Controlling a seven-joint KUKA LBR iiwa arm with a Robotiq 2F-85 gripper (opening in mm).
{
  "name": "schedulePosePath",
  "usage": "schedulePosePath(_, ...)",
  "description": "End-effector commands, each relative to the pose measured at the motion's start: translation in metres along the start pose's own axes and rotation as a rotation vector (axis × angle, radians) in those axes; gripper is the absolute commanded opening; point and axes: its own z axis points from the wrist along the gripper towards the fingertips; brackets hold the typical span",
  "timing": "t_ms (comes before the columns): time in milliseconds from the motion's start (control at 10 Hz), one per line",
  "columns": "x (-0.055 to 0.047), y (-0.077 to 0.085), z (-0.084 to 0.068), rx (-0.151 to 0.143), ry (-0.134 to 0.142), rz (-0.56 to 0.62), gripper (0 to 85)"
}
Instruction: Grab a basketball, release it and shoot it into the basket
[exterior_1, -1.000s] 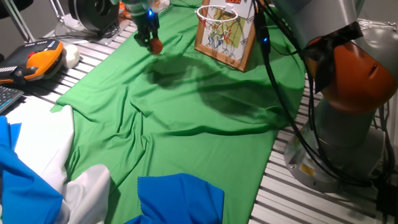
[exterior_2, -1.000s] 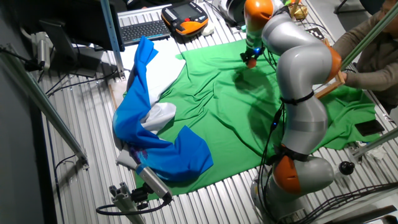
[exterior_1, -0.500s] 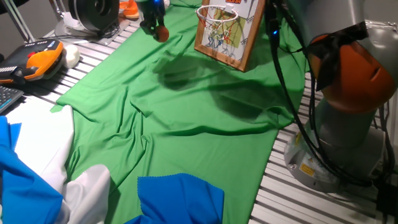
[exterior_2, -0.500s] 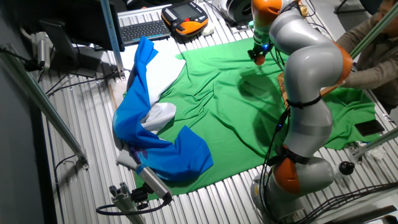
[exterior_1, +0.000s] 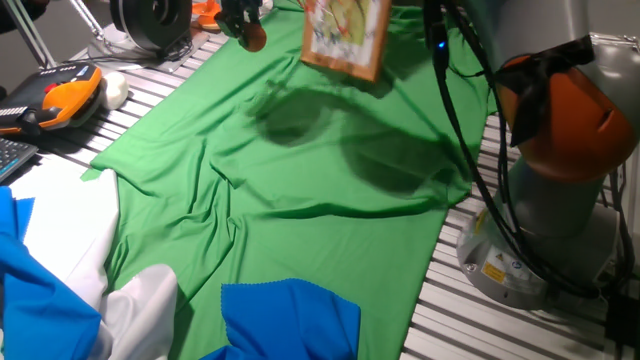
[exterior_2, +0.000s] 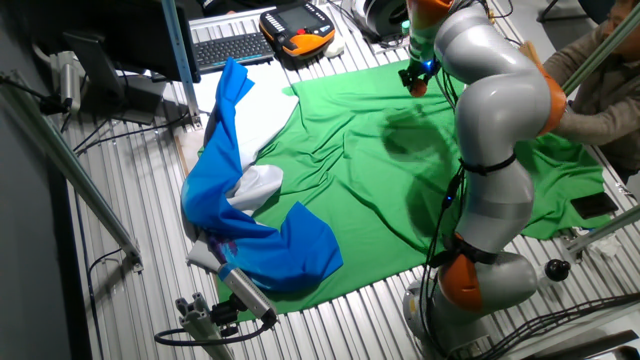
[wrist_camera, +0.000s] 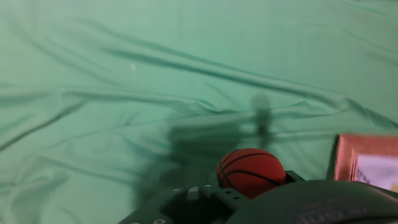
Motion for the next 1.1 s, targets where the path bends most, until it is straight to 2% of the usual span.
schedulePosePath(0, 0.0, -0.0002, 0.0, -0.006, -0.02, 0.014, 0.0)
schedulePosePath(100, 0.0, -0.0002, 0.0, -0.01, -0.038, 0.025, 0.0)
schedulePosePath(200, 0.0, -0.0002, 0.0, -0.007, -0.039, 0.027, 0.0)
schedulePosePath(900, 0.0, -0.0002, 0.0, 0.003, 0.032, -0.018, 0.0)
schedulePosePath(1000, 0.0026, -0.0098, -0.0062, -0.002, 0.042, -0.029, 0.0)
